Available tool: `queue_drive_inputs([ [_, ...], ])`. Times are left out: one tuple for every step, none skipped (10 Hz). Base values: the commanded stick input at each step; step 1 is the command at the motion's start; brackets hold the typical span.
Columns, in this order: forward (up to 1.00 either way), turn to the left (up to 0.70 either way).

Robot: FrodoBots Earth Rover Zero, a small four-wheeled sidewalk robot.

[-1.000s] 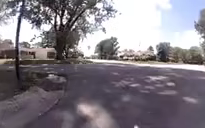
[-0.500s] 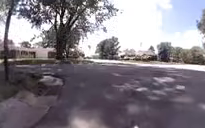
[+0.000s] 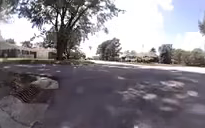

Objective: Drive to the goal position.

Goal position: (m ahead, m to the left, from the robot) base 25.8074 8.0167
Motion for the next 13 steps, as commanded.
queue_drive_inputs([
  [0.7, -0.18],
  [0.7, -0.02],
  [0.7, 0.0],
  [0.7, 0.0],
  [0.7, 0.0],
  [0.7, 0.0],
  [0.7, 0.0],
  [0.7, 0.0],
  [0.7, 0.0],
  [0.7, 0.0],
  [0.7, 0.0],
  [0.7, 0.0],
  [0.7, 0.0],
])
